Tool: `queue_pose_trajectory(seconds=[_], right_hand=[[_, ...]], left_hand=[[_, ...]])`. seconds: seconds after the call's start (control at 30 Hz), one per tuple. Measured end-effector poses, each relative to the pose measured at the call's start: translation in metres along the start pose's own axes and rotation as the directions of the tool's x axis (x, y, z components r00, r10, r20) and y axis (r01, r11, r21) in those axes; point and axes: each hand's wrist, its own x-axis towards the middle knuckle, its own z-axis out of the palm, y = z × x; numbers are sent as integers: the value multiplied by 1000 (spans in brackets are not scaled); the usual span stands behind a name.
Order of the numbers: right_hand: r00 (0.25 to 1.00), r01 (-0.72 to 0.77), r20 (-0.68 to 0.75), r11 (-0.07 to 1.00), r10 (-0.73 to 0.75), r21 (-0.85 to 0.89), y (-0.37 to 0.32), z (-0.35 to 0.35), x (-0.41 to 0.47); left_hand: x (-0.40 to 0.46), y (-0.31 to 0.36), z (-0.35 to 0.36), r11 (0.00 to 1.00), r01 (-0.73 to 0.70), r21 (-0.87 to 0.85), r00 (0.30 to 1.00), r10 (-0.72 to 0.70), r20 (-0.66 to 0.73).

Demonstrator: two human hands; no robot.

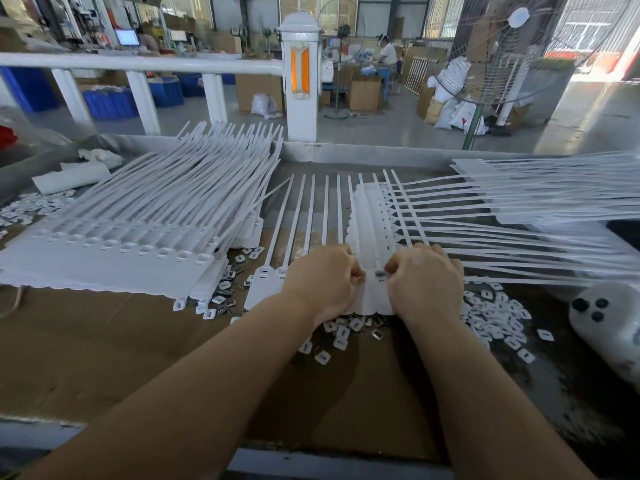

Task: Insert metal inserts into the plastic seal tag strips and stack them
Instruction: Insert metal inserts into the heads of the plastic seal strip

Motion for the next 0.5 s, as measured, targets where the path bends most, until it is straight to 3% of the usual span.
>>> queue_pose_trajectory(seconds=[0.27,0.5], right_hand=[[983,-6,181,992,-18,129,13,-21,9],[946,-16,314,955,-82,297,28,-33,14]], left_hand=[[-4,-2,-6,993,79,-82,997,-77,29],[-13,20,3,997,8,-77,1000,-8,-10]])
